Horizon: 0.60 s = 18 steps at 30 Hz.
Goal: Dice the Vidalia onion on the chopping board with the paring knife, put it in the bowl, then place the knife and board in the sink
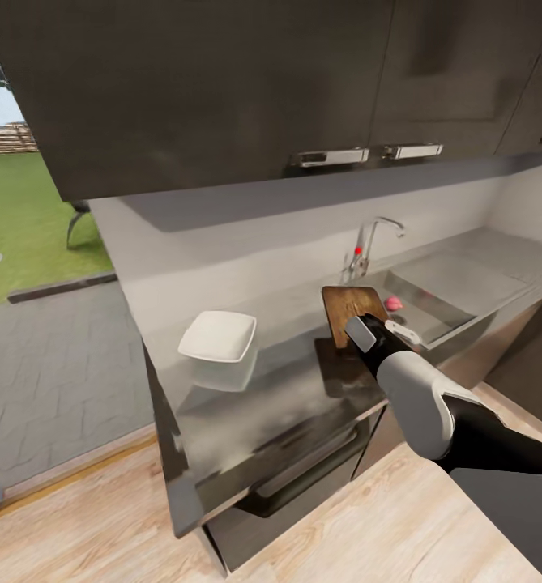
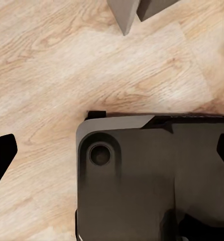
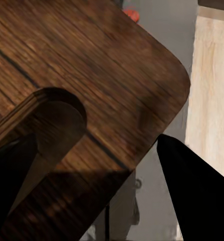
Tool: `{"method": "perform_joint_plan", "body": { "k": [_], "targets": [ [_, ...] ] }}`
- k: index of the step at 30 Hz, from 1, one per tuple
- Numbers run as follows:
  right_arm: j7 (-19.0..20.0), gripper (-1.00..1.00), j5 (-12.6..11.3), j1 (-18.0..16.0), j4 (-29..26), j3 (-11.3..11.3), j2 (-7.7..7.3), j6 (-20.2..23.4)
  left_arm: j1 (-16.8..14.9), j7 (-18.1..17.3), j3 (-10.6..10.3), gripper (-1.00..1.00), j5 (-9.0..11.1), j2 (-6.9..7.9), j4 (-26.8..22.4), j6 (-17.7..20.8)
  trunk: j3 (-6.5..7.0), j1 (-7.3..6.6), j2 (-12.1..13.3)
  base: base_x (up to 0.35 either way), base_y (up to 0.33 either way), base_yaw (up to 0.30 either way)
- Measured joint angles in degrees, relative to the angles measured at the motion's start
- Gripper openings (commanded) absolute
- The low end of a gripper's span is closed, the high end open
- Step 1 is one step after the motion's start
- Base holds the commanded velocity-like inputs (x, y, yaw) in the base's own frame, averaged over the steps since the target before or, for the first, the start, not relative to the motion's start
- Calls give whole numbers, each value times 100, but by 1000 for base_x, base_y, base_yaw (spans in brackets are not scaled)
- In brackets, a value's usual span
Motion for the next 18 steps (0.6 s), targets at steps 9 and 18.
{"method": "perform_joint_plan", "body": {
  "k": [9,18],
  "targets": [
    [117,-100,-15,-1,0,9,11,21,0,0,0,100,0,0,5,-1,83,0,0,-117,-266,62],
    [267,-100,6,0,1,10,3,41,0,0,0,100,-2,0,1,-1,157,-1,0,-84,-269,184]
  ]
}}
